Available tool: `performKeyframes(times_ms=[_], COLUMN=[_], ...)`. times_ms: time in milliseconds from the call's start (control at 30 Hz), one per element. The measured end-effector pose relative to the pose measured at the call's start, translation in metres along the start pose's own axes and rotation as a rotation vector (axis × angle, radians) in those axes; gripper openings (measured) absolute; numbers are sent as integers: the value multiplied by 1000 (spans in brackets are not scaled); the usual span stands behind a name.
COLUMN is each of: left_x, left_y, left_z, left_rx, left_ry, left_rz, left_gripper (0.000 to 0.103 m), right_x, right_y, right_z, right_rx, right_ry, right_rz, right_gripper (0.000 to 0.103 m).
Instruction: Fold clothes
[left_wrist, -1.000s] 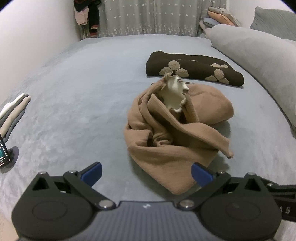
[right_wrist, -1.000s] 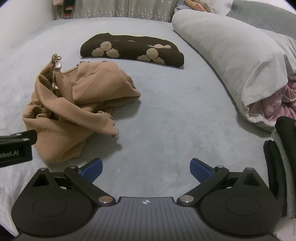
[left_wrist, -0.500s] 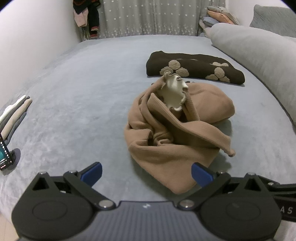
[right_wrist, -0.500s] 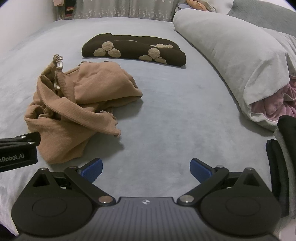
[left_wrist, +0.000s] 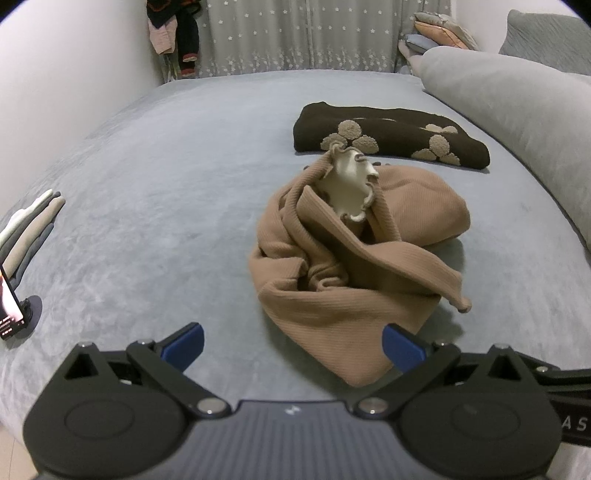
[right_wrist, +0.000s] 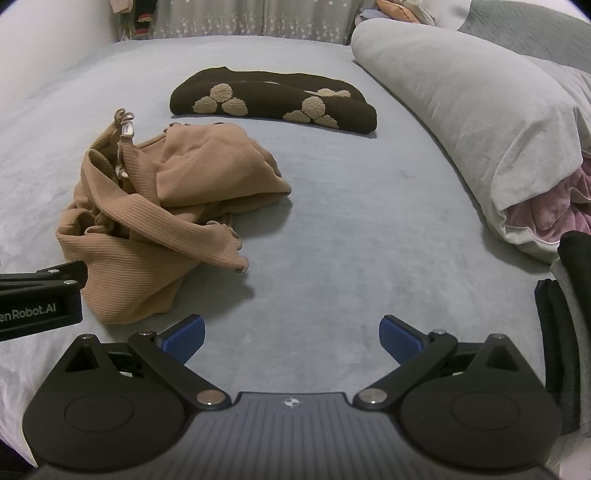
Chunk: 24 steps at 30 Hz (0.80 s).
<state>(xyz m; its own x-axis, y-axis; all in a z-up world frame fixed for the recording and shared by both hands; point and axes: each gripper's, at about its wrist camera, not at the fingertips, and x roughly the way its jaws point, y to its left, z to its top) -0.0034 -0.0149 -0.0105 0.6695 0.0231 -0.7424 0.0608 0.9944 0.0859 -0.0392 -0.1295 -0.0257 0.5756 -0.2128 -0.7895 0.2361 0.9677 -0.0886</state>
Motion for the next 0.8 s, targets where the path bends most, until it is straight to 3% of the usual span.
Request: performKeyframes(times_ms=[800], left_x=[2], left_y=[4], left_z=[0], left_rx=[-1], left_ry=[-2], left_rz=[5], left_gripper=[103], right_x=[0], right_y=[1], right_z=[0], right_rx=[-3], right_ry=[-1], right_rz=[5], right_gripper=[103])
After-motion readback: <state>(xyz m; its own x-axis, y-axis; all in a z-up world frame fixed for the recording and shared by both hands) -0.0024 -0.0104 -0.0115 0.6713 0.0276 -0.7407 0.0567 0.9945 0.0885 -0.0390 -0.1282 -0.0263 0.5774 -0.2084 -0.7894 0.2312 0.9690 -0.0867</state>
